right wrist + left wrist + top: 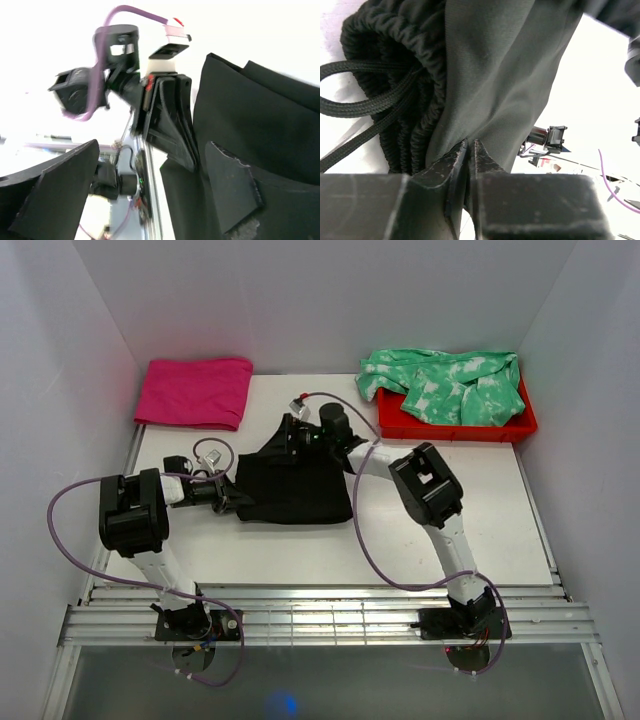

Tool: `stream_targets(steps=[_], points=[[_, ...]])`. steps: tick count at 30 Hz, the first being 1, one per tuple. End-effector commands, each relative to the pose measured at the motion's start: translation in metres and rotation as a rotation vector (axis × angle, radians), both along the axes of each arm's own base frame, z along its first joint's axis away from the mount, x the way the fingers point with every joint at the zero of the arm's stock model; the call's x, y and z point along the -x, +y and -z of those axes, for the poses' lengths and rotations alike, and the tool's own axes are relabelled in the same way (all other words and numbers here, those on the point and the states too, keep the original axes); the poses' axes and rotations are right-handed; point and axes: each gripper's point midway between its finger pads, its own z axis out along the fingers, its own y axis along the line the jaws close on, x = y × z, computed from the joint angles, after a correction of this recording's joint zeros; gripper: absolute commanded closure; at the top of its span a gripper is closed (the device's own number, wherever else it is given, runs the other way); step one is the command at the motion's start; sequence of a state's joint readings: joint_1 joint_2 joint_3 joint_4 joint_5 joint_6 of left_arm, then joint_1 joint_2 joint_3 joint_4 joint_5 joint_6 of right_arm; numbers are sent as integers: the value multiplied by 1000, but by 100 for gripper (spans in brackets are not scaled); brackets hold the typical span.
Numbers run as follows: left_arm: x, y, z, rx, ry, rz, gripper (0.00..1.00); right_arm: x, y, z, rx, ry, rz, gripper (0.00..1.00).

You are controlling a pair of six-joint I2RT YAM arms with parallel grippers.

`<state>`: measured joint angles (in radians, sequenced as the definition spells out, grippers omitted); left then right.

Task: Fold and stack the trousers
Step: Fold the trousers

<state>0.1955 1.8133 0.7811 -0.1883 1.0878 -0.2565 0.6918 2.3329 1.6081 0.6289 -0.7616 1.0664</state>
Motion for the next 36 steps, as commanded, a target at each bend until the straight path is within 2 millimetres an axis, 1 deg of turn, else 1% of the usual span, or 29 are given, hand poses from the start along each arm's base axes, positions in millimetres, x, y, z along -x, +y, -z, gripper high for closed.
stream_targets(steps=[1, 2, 3, 4, 5, 8, 9, 10, 11, 12, 14, 15, 17, 18, 19, 20, 22, 23, 24, 25, 26, 27, 28, 29, 32, 33, 34, 35, 36], points=[[-11, 17, 22, -132, -16, -37, 76, -9, -56, -54, -37, -216, -94, 10], [-12, 17, 20, -127, -24, -33, 75, 0, -70, -50, -16, -210, -140, 10], [-13, 17, 18, -125, -36, -31, 74, -4, -86, -46, -11, -210, -133, 9], [-12, 16, 18, -121, -37, -30, 72, -1, -95, -42, -14, -205, -140, 8], [-13, 15, 16, -112, -41, -25, 72, 11, -106, -31, -10, -177, -159, 8], [-12, 15, 20, -111, -32, -23, 71, 22, -126, -5, 8, -105, -157, 6], [-12, 15, 20, -106, -30, -22, 71, 32, -132, 13, 15, -81, -153, 6], [-12, 15, 21, -107, -28, -22, 71, 35, -135, 23, 25, -59, -146, 6], [-11, 15, 24, -105, -19, -22, 71, 37, -137, 40, 42, -9, -138, 6], [-11, 15, 27, -108, -14, -22, 71, 37, -138, 51, 48, 12, -124, 6], [-10, 17, 31, -116, 1, -29, 71, 35, -150, 90, 95, 133, -49, 7], [-10, 18, 32, -117, 5, -30, 71, 27, -157, 99, 97, 144, -11, 7], [-11, 21, 35, -129, 13, -40, 71, 24, -164, 122, 126, 193, 30, 7], [-12, 23, 35, -132, 17, -45, 71, 23, -165, 123, 129, 187, 35, 7], [-13, 24, 35, -140, 23, -50, 72, 23, -167, 122, 129, 175, 36, 7], [-14, 25, 33, -136, 22, -50, 72, 23, -165, 111, 115, 148, 26, 7], [-19, 23, 20, -108, -26, -32, 72, 25, -159, 90, 82, 114, -2, 7], [-21, 20, 11, -89, -49, -22, 72, 26, -154, 63, 43, 63, -34, 7], [-22, 17, 2, -69, -77, -6, 72, 28, -150, 48, 22, 31, -56, 7], [-24, 16, -12, -62, -130, 13, 71, 29, -148, 33, 5, -1, -66, 6], [-26, 11, -28, -30, -181, 44, 70, 27, -145, 3, -30, -67, -80, 5], [-25, 7, -39, -14, -199, 65, 70, 28, -142, -13, -49, -100, -90, 4], [-27, 6, -54, -23, -269, 94, 69, 26, -141, -27, -65, -127, -93, 3], [-31, 2, -71, -6, -319, 116, 68, 21, -138, -49, -88, -167, -92, 3], [-39, -3, -105, -15, -420, 141, 63, 7, -134, -68, -99, -231, -80, 0], [-44, -4, -111, -30, -451, 140, 62, -1, -131, -75, -92, -249, -76, 0], [-48, -4, -117, -37, -468, 136, 60, -8, -129, -74, -81, -291, -70, 0], [-51, -9, -122, -33, -468, 132, 59, -15, -126, -65, -67, -276, -56, 0], [-62, -8, -125, -55, -503, 114, 59, -20, -124, -62, -67, -279, -50, 4]])
